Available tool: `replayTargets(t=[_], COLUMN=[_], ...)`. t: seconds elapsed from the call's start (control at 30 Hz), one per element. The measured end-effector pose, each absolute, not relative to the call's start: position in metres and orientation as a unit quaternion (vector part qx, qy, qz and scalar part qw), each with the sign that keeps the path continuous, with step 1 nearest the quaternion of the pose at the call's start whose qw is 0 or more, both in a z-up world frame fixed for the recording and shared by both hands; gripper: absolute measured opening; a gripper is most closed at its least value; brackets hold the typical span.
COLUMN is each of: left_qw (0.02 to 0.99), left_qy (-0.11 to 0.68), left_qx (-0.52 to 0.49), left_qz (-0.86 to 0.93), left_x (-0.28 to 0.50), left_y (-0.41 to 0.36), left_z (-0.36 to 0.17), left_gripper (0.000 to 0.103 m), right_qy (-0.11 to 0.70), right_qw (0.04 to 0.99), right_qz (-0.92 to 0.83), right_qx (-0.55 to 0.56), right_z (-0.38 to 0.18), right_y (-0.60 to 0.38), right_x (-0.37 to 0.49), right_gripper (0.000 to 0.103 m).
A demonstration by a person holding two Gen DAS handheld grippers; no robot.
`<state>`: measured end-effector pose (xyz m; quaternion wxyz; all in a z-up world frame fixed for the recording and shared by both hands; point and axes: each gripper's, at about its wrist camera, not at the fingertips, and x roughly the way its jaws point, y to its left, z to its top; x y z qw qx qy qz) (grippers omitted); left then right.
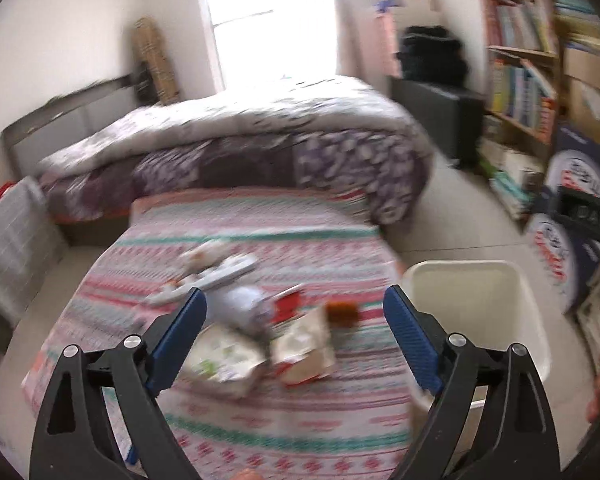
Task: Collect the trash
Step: 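Grasp the white printed card with the left tool while the right tool grasps the white paper cup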
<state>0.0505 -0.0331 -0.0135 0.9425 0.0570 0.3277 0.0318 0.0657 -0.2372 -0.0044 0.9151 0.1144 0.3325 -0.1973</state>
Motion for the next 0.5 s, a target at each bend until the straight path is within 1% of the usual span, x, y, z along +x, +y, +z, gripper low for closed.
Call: replayTargets(t=[0.17, 0.3, 0.5], left_qw=[0.929, 0.909, 0.848], left_qy=[0.357, 0.391, 0.478], left_qx=[0.043, 0.022, -0.064], left_qz=[0.089, 0.141, 0.222], left_x=[0.047, 0.046, 0.045], left_y=[0.012, 0.047, 0.113], left_z=[-0.029, -0.045, -0.083], left_gripper=[0.088, 0.090, 0.090], right_qy=[0.357, 0.376, 0.414], right_qw=[0.916, 0.914, 0.904], right_qz=[-0.157, -0.131, -0.089], right_qx=[0.095, 0.078, 0.067], right_z=[-0.013, -0.021, -0.034], right_y=[-0.202, -0.174, -0.140], right_x=[0.073, 0.078, 0.087], right_gripper=[0.096, 0.096, 0.096])
